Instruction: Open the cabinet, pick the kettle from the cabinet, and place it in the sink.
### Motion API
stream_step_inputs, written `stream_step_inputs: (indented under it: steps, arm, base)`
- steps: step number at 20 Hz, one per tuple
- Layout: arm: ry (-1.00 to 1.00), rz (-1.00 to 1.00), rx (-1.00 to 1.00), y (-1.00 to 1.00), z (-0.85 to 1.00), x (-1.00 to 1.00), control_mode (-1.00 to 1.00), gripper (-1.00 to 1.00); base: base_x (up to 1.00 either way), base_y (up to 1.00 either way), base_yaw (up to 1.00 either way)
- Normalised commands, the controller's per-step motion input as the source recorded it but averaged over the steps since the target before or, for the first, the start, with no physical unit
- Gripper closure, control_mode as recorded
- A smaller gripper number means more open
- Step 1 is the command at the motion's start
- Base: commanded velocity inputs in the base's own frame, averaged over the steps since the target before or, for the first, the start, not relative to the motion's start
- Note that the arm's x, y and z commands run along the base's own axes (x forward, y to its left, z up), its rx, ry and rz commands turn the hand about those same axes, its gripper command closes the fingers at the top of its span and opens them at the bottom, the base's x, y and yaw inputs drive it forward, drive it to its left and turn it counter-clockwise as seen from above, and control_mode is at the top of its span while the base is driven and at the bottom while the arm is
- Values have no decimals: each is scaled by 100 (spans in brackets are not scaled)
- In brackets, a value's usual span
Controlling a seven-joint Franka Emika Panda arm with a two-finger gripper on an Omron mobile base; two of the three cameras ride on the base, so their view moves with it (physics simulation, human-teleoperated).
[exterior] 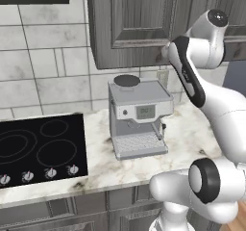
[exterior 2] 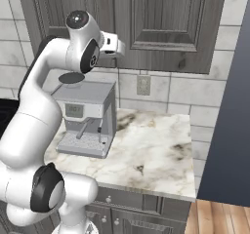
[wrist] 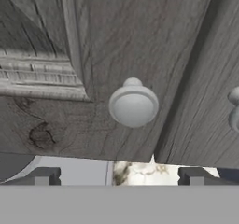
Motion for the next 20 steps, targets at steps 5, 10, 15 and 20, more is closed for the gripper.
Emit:
stream_step_inputs:
  steps: [5,10,15,20]
  arm:
    - [-4,-3,-1,0,5,7,-100,-100]
    - [-6,-3,0,0,2,17,-100,-100]
    - [-6,-2,0,-3,6,22,-100,-100]
    - [0,-1,0,-10,15,20,-100,-100]
  base:
    - [0,0,0]
    - [0,0,0]
    - [0,0,0]
    - [0,0,0]
